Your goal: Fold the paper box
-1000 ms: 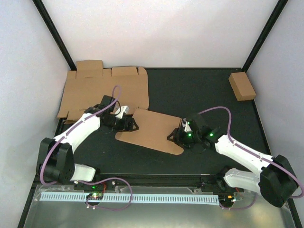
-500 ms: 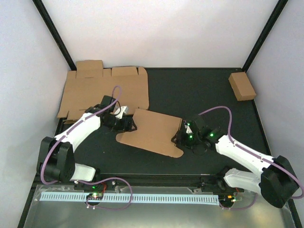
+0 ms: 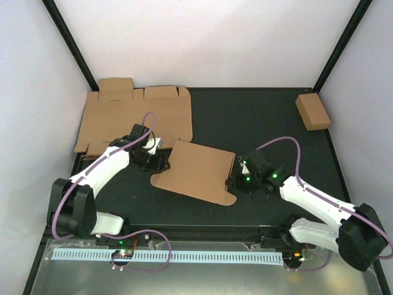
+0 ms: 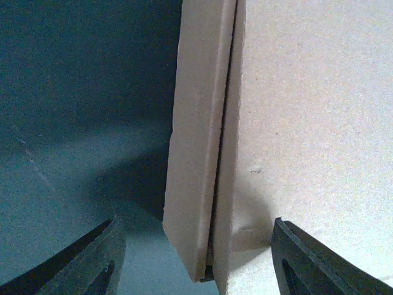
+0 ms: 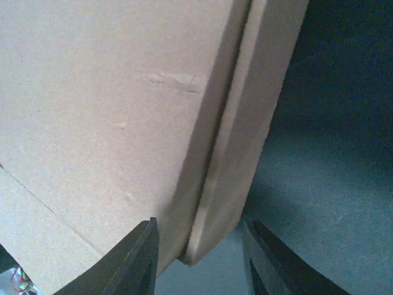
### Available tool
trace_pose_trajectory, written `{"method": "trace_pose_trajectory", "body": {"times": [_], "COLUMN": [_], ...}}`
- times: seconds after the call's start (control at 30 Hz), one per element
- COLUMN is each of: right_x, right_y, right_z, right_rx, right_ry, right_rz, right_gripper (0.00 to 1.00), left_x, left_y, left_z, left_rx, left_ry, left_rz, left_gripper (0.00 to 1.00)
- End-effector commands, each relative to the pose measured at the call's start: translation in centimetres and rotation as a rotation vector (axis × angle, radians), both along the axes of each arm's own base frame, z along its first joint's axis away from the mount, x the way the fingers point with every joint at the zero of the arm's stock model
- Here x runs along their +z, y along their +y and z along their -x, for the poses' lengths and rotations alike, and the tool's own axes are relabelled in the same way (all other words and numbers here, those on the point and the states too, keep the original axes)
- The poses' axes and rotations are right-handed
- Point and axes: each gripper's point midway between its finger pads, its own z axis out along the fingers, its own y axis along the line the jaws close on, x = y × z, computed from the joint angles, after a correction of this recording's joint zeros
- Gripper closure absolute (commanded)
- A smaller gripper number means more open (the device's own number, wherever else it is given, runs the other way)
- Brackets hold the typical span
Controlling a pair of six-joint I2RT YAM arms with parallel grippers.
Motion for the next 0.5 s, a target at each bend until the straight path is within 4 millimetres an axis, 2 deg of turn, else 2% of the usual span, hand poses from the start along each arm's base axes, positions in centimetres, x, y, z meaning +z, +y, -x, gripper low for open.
{"method": "trace_pose_trajectory", "body": {"times": [0.0, 0.27, 0.47], "right_x": [-1.9, -4.0, -3.8], "right_y": [-0.2, -0.7, -0.5], "right_z": [0.4, 0.8, 0.4], "right_rx": [0.018, 0.017, 0.022], "right_ry": [0.023, 0.051, 0.035], "right_rz": [0.021, 0.047, 0.051], "right_gripper": [0.6, 0.63, 0.67], "left_x": [-1.2, -3.7, -3.9], "left_y": [0.3, -0.3, -0.7], "left_z": [-0.2, 1.1, 1.3], "left_rx": [0.043, 0.098, 0.092], "left_ry": [0.039, 0.101, 0.093], "left_rz": [-0.006, 0.057, 0.082], "left_gripper": [0.34, 0.46, 0.53]}}
